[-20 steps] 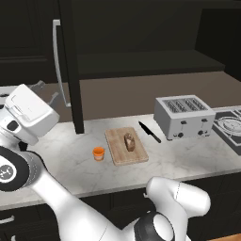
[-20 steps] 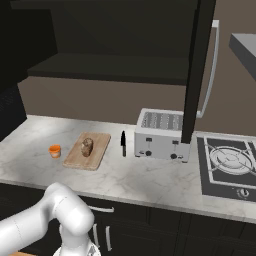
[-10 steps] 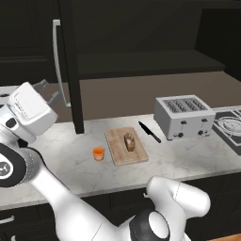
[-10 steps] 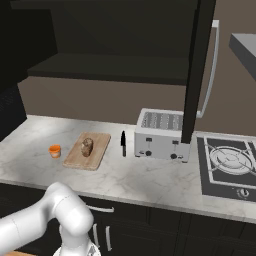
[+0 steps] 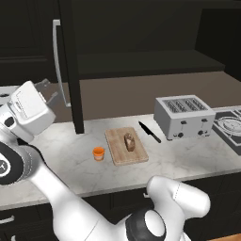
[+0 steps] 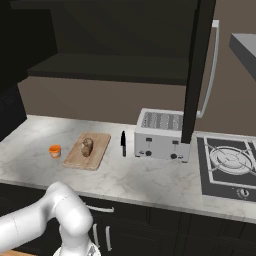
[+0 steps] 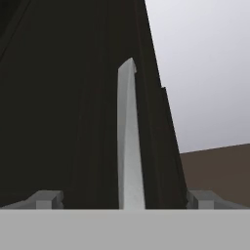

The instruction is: Pick the bread, place it on the cutting board, pick the jam, place it on the counter, and close the cabinet.

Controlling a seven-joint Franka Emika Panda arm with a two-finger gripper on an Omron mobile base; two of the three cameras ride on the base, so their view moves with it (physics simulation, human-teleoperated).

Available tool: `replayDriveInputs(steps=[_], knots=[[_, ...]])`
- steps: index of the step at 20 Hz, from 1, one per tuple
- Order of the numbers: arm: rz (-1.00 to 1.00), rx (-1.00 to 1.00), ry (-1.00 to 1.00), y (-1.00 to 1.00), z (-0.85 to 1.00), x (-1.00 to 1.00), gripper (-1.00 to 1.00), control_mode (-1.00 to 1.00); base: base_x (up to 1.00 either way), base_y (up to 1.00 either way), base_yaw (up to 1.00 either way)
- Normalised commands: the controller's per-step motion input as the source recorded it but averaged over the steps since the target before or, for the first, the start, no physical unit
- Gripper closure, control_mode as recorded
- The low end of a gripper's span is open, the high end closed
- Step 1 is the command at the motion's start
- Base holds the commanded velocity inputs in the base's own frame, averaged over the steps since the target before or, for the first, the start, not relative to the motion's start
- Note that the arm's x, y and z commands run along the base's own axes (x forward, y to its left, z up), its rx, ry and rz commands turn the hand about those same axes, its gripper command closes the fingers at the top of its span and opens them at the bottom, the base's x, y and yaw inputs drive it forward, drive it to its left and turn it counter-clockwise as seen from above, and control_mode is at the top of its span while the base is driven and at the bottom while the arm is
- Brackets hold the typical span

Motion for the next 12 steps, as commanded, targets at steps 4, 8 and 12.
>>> replayDriveInputs(steps=[4,8,12], knots=[[-0.02,0.00,0.00,-0.05,0.00,0.00,-1.00,-1.00,0.00,0.00,0.00],[0.00,0.00,0.00,-0.08,0.00,0.00,-1.00,-1.00,0.00,0.00,0.00],[0.00,0.00,0.00,-0.10,0.00,0.00,-1.00,-1.00,0.00,0.00,0.00]])
